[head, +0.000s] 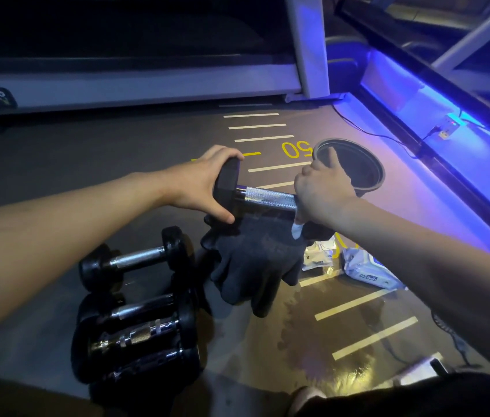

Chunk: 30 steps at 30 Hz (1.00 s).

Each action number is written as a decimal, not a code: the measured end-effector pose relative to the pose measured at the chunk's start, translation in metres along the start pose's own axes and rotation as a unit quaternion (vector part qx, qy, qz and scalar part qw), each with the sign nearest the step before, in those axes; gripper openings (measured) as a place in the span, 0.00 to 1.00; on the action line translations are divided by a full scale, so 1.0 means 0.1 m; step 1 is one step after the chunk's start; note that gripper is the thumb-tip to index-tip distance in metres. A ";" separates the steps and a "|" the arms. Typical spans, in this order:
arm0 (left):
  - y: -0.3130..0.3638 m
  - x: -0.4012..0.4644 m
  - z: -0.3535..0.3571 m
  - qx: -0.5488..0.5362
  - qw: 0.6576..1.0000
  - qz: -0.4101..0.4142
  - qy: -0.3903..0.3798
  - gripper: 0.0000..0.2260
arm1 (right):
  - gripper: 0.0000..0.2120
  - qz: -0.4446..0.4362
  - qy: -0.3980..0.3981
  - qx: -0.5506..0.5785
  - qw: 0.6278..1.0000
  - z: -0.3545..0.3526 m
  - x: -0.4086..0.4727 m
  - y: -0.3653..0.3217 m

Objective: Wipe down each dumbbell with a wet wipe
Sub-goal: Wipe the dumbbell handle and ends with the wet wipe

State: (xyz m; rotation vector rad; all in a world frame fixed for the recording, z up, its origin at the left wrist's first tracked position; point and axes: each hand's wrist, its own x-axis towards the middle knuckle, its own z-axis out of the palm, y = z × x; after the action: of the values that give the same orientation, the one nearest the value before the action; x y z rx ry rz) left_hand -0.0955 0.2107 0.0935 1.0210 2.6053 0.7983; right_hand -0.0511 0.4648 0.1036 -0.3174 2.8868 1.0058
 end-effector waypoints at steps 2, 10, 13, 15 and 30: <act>0.00 0.01 0.00 -0.007 1.000 -0.002 -0.002 0.50 | 0.36 0.006 -0.013 0.033 0.999 -0.02 0.01 0.03; -0.11 0.00 0.11 -0.109 0.994 -0.007 0.011 0.51 | 0.19 -0.012 -0.104 0.215 0.971 -0.06 0.11 0.23; -0.15 -0.01 0.16 -0.158 0.987 -0.027 0.011 0.55 | 0.16 -0.021 -0.102 0.228 0.968 -0.04 0.12 0.25; -0.16 -0.02 0.18 -0.197 0.979 -0.050 -0.002 0.58 | 0.16 -0.020 -0.102 0.235 0.966 -0.03 0.12 0.25; -0.23 -0.06 0.38 -0.335 0.936 -0.106 -0.021 0.65 | 0.22 -0.012 -0.096 0.232 0.968 0.05 0.09 0.29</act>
State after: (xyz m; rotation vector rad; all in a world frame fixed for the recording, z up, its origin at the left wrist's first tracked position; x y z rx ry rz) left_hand -0.0889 0.2082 0.0489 0.5346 2.0889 1.4355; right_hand -0.0664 0.4880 0.1163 -0.2053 2.8141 0.3118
